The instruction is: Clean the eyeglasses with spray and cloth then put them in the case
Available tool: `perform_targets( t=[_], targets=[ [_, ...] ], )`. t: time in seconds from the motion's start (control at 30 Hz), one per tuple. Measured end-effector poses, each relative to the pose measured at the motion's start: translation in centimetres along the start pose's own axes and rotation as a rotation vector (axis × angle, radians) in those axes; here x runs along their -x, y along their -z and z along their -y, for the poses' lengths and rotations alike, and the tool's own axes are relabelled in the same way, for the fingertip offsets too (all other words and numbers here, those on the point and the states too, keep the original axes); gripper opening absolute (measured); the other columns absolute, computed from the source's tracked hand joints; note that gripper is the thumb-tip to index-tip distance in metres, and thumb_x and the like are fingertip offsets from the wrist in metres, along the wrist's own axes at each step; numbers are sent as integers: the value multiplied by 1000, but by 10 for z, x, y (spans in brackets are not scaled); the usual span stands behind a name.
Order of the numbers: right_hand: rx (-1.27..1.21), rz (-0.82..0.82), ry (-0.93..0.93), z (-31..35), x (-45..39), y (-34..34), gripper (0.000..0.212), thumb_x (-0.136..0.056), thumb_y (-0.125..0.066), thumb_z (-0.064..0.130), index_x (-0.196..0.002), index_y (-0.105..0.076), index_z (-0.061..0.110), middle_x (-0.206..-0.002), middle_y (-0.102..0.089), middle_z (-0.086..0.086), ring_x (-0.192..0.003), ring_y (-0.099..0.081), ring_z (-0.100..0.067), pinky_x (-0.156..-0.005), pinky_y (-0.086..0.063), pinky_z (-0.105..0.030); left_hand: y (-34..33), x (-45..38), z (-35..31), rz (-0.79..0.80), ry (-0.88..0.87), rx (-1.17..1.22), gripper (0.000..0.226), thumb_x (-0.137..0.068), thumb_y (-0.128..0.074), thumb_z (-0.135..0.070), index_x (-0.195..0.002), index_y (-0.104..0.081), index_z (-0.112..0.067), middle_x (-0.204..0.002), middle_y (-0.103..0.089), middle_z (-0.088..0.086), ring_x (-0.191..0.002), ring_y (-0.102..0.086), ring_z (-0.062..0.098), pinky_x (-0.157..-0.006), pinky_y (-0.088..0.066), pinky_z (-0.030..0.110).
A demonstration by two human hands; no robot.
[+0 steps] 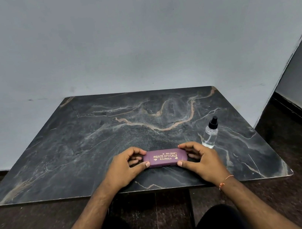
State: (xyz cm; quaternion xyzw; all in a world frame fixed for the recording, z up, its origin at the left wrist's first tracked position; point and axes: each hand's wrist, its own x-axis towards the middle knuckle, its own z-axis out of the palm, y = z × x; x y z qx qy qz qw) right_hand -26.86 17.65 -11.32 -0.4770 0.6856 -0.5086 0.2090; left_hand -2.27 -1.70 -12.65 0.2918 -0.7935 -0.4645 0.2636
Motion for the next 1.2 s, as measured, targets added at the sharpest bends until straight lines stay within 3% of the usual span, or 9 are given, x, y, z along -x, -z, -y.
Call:
perform_targets(
  t=[0.23,0.37,0.5,0.7,1.03,1.2],
  targets=[
    [13,11,-26,-5,-7,0,55,-80,-95,19,-126,-69,36,-127,-76,22,-124,-68,2,-106,-56,-28,0,-1,1,5,-44,2,38,-83,-96,-25,-113,-77,-38,-109,-79,-20,-103,-75,1,-94,-59,14],
    [123,-3,-8,-2,-17,-4,53,-81,-93,32,-126,-68,45,-127,-73,31,-122,-66,8,-98,-55,-27,0,-8,1,-38,-27,-1,47,-78,-100,-21,-111,-76,-43,-104,-79,-6,-96,-75,4,-83,-58,11],
    [188,-28,19,2,-28,-10,54,-80,-92,41,-130,-69,43,-125,-73,26,-117,-67,9,-100,-54,-21,2,-14,3,-102,-72,-156,41,-85,-94,-29,-117,-74,-45,-111,-79,-18,-102,-73,3,-84,-58,19],
    [254,-22,26,2,-44,-13,55,-81,-90,46,-131,-68,42,-125,-71,13,-116,-67,-1,-108,-55,-34,3,-24,6,-139,-75,-246,40,-90,-88,-39,-126,-72,-44,-118,-75,-28,-112,-68,-5,-89,-53,21],
    [268,-8,6,6,-41,-14,57,-84,-89,43,-136,-65,37,-130,-70,11,-120,-66,0,-112,-52,-33,3,-22,3,-124,-52,-258,41,-92,-85,-40,-131,-70,-40,-122,-74,-25,-115,-68,-2,-87,-50,19],
    [270,-30,14,14,-36,-16,62,-85,-88,43,-140,-61,37,-132,-68,21,-121,-63,-2,-112,-52,-34,1,-17,-2,-141,-63,-270,51,-92,-84,-43,-139,-64,-38,-131,-71,-22,-121,-66,2,-99,-55,28]
  ],
)
